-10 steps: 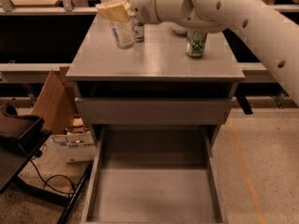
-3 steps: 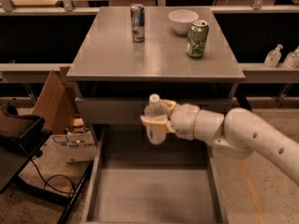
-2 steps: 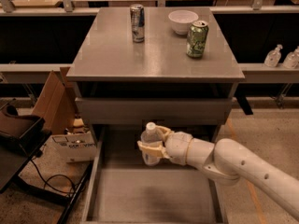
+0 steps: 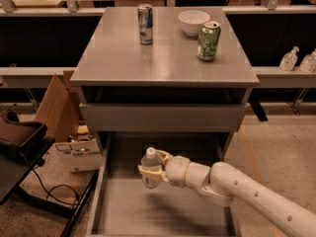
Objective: Place blue plastic bottle into middle drawer
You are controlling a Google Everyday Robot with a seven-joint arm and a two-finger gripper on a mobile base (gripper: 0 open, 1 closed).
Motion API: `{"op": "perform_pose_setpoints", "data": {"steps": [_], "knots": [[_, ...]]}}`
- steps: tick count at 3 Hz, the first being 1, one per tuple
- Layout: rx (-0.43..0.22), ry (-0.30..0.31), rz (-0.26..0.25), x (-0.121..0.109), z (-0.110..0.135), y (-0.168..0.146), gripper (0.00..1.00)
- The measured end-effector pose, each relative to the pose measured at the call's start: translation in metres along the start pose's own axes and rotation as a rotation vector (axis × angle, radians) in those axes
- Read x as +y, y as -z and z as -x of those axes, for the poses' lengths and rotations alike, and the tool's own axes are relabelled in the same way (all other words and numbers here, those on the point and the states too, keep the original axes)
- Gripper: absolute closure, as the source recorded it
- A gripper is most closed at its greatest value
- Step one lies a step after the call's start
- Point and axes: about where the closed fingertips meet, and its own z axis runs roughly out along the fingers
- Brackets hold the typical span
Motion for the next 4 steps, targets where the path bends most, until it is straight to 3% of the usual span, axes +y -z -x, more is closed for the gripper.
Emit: {"op": "perform_pose_setpoints", "data": {"steps": [1, 2, 3, 4], "knots": [[-0.002, -0.009, 0.007, 0.002, -0.004, -0.004, 1.00], [0.005, -0.046, 0.026, 0.001, -0.031, -0.020, 1.00], [0.014, -0.048, 0.074, -0.008, -0.086, -0.052, 1.00], [-0.004, -0.034, 0.111, -0.016, -0.112, -0.066, 1.00]]}}
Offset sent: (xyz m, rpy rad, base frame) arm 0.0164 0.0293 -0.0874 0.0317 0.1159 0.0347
